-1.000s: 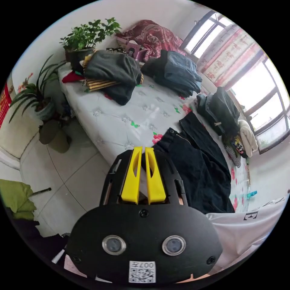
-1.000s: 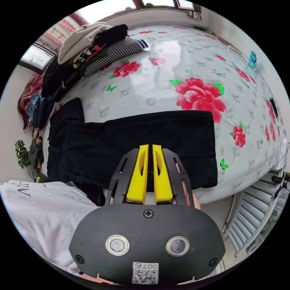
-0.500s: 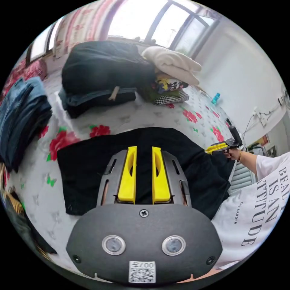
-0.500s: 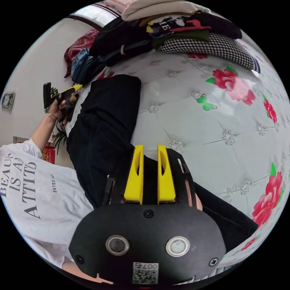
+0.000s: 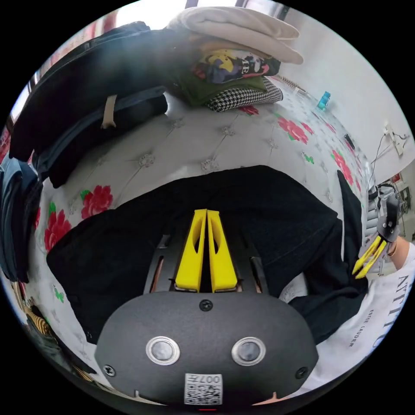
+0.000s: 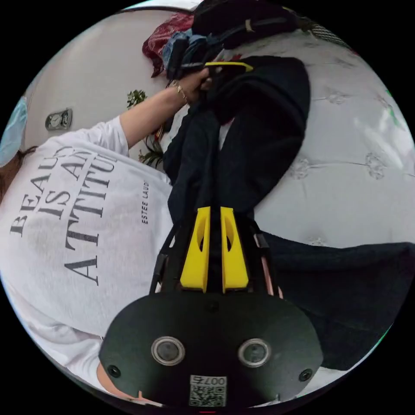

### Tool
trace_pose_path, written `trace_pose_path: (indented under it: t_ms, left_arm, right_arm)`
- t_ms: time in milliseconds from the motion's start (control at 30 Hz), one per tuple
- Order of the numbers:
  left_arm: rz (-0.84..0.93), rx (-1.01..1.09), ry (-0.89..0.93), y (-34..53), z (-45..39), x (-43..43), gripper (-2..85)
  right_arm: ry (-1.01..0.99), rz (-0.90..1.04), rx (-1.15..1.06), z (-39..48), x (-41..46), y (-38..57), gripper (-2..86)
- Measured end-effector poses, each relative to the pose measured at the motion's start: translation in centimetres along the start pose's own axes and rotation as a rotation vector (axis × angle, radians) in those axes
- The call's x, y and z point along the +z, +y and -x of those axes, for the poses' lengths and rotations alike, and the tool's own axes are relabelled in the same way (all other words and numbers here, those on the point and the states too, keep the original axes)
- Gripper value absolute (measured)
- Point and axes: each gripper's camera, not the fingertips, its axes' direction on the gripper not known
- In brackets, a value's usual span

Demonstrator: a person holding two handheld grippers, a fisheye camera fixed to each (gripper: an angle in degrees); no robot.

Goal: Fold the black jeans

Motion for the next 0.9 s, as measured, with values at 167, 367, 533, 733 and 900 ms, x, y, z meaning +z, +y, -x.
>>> trace_pose_path:
  t_ms: [167, 367, 533, 733, 900]
  left_arm:
    - [-0.155, -0.213, -0.008, 7.8, 4.4, -7.6, -1.0]
    - [-0.06, -0.482, -0.145, 21.4, 8.5, -9.9, -0.9]
    - [0.0, -0.583, -0.236, 29.8, 8.1, -10.0, -1.0]
    - [0.086, -0.373, -0.358, 31.5, 7.0, -8.6, -1.0]
    - [0.169, -0.314, -0.468, 30.9, 7.9, -8.2, -1.0]
  right_arm:
    - [0.055, -0.349, 0.192, -4.8, -5.6, 0.6, 6.0]
    - [0.135, -0.26, 0.191, -2.4, 1.6, -1.2, 4.7]
    - [0.131, -0.143, 0.191, 1.4, 6.7, -2.0, 0.9]
    - [1.034, -0.396, -0.211, 18.2, -1.9, -2.5, 0.2]
    - [1.455, -0.537, -0.563, 28.1, 0.8, -3.7, 1.4]
